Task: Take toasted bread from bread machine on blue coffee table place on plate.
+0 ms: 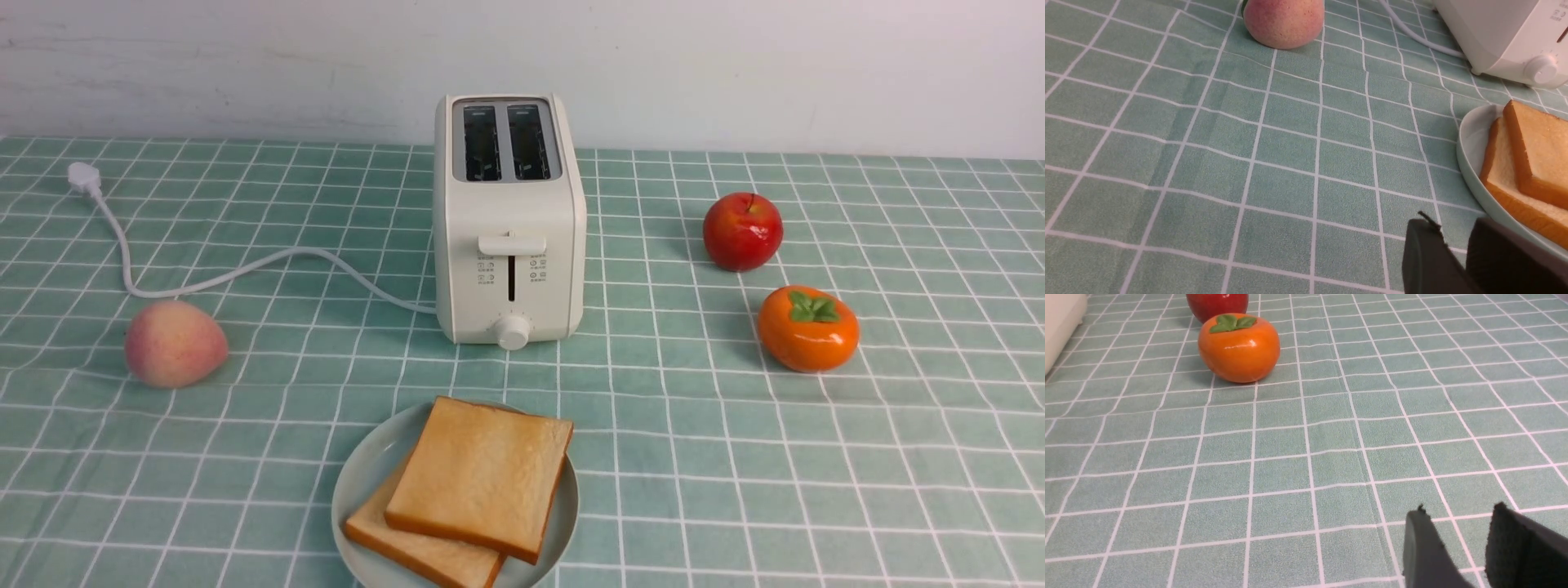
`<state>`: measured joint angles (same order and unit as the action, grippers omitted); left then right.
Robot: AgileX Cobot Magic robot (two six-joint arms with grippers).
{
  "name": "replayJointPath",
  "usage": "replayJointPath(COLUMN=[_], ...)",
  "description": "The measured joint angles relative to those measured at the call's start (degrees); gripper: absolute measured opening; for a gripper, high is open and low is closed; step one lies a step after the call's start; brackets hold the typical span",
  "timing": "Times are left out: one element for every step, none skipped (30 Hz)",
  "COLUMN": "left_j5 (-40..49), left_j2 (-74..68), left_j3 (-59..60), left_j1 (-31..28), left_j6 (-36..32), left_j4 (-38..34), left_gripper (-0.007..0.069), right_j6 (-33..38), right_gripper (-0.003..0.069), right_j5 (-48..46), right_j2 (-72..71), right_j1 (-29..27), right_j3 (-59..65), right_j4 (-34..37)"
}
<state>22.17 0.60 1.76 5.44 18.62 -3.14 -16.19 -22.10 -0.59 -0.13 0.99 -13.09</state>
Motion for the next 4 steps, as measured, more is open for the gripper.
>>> replayJointPath(left_j5=[0.0,0.0,0.0,0.0], left_j2=[0.0,0.0,0.0,0.0], left_j3=[0.0,0.0,0.0,0.0], left_j1=[0.0,0.0,0.0,0.0], left_j6=[0.0,0.0,0.0,0.0], left_j4=[0.0,0.0,0.0,0.0], left_gripper=[0.0155,0.0158,0.0159,0.0161], right_j6=[0.0,0.0,0.0,0.0], right_gripper=[0.0239,0.0239,0.0239,0.0239], right_j5=[0.0,0.0,0.0,0.0], right_j2=[0.0,0.0,0.0,0.0], right_j1=[0.0,0.0,0.0,0.0], right_j3=[0.0,0.0,0.0,0.0], right_j4=[0.0,0.0,0.0,0.0])
